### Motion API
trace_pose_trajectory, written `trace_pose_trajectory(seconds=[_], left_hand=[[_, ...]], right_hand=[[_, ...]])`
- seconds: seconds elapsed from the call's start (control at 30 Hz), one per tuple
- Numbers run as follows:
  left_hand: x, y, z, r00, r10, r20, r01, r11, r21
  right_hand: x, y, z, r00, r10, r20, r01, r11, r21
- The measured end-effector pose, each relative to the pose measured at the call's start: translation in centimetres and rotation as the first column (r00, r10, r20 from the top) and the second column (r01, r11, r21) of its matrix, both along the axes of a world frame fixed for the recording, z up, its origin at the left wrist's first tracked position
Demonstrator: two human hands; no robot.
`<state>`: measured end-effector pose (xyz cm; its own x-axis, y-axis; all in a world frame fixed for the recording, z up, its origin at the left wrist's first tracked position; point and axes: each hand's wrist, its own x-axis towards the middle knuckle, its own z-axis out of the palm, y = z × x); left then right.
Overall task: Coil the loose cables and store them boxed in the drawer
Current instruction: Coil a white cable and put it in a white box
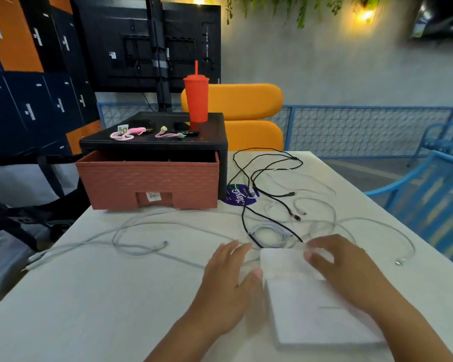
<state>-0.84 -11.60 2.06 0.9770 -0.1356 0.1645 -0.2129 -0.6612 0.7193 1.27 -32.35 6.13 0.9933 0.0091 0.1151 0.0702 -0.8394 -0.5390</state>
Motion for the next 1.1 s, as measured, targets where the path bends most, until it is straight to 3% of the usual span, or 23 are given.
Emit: trace_pose_trajectory(seconds=[0.2,0.33,0.43,0.6,0.8,0.87,0.93,1.03,1.1], left_hand=[[-2.1,-1.9,-0.8,0.998,-0.010,-0.068,0.003,0.993,-0.117],[-3.1,-1.6,-0.8,0.995,0.036,-0.095,-0.061,0.959,-0.276],[-3.7,-0.7,-0.4,0.991,0.027,-0.129,-0.081,0.896,-0.437],[-3.9,1.7,0.4,0.993,0.025,-0.115,-0.082,0.845,-0.528],[-1.8,6.0,2.9,0.984,0.177,-0.030,-0.162,0.800,-0.577],[-0.6,7.5,3.5,0.967,0.255,0.002,-0.204,0.775,-0.598],[0.6,8.9,4.1,0.951,0.309,0.032,-0.231,0.773,-0.591],[2.4,9.9,4.7,0.937,0.346,0.056,-0.251,0.773,-0.583],[3.9,9.9,4.7,0.938,0.343,0.054,-0.251,0.777,-0.577]], right_hand=[[-2.7,1.0,-2.0,0.984,0.092,0.154,-0.046,0.959,-0.281],[-2.5,2.3,-2.5,0.949,0.117,0.293,-0.019,0.948,-0.317],[-2.2,4.1,-2.8,0.838,0.140,0.527,0.023,0.956,-0.292],[-1.0,7.9,-2.8,0.710,0.160,0.685,-0.031,0.980,-0.197],[1.6,10.2,-1.8,0.575,0.358,0.736,-0.295,0.929,-0.222],[2.6,9.8,-1.3,0.599,0.344,0.723,-0.354,0.924,-0.146],[3.9,8.8,-1.3,0.719,0.273,0.640,-0.357,0.934,0.003],[6.9,6.8,-1.5,0.933,0.227,0.279,-0.247,0.968,0.035],[8.5,5.9,-1.6,0.976,0.195,0.095,-0.193,0.981,-0.030]])
